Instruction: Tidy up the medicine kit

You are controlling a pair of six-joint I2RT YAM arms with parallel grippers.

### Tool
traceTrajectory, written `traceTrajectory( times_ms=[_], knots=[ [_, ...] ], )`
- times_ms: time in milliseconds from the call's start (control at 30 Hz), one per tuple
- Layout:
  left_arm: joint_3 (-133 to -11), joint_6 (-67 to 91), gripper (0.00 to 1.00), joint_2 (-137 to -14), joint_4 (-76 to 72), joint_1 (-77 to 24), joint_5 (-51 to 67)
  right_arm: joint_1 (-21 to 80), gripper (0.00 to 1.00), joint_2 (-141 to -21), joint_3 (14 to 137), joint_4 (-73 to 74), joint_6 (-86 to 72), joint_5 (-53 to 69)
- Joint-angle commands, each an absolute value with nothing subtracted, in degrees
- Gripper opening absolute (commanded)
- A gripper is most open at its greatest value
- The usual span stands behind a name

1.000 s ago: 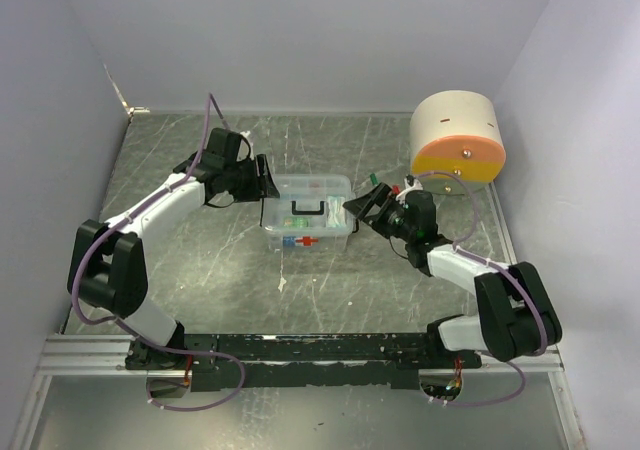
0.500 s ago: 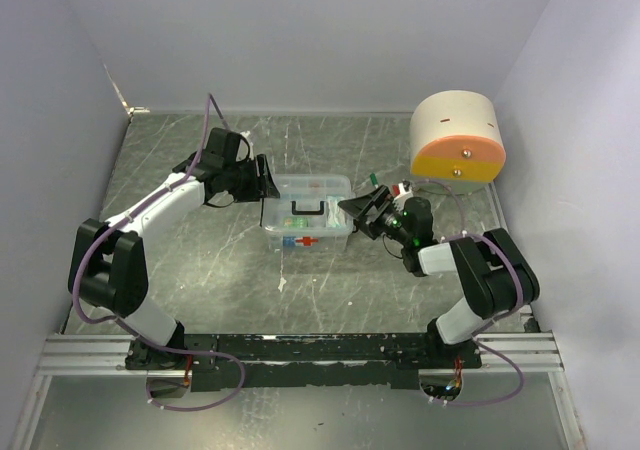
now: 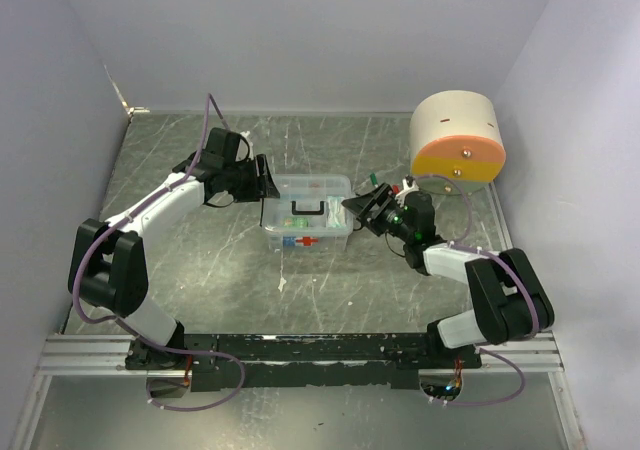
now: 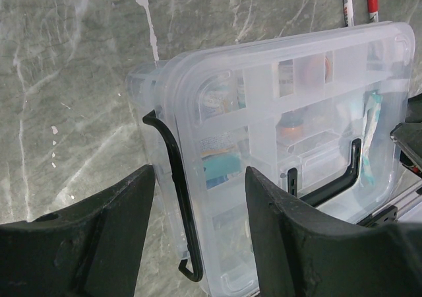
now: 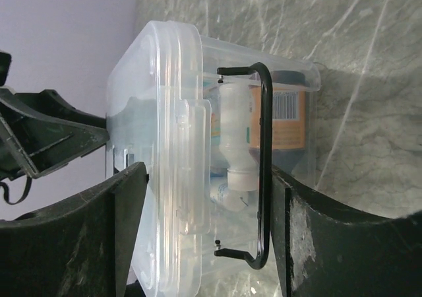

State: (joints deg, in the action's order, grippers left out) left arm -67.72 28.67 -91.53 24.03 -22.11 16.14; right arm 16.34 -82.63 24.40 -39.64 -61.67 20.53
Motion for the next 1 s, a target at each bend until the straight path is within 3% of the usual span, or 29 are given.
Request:
traceTrajectory(
  times_ms=[0,200,767,967],
  knots=[
    [-67.2,27.7,0.66,-93.0,25.1,-22.4,18.3,16.4,0.58,-78.7,25.3,-21.3,-55.6,11.8],
    [-67.1,27.5,0.66,-93.1,25.0,-22.2,18.3,16.4,0.56,-74.1,27.2,-14.3,-52.6,8.3],
    [-66.7,27.5,0.65,-92.9,24.4,-21.9,19.4,16.4,0.43,-71.5,30.5,-11.9,-47.7,13.6],
    [-66.6,27.7,0.65,-93.0,24.1,-21.8,19.7,16.4,0.50,-71.8,32.2,-11.7,-44.6,16.5]
  ],
)
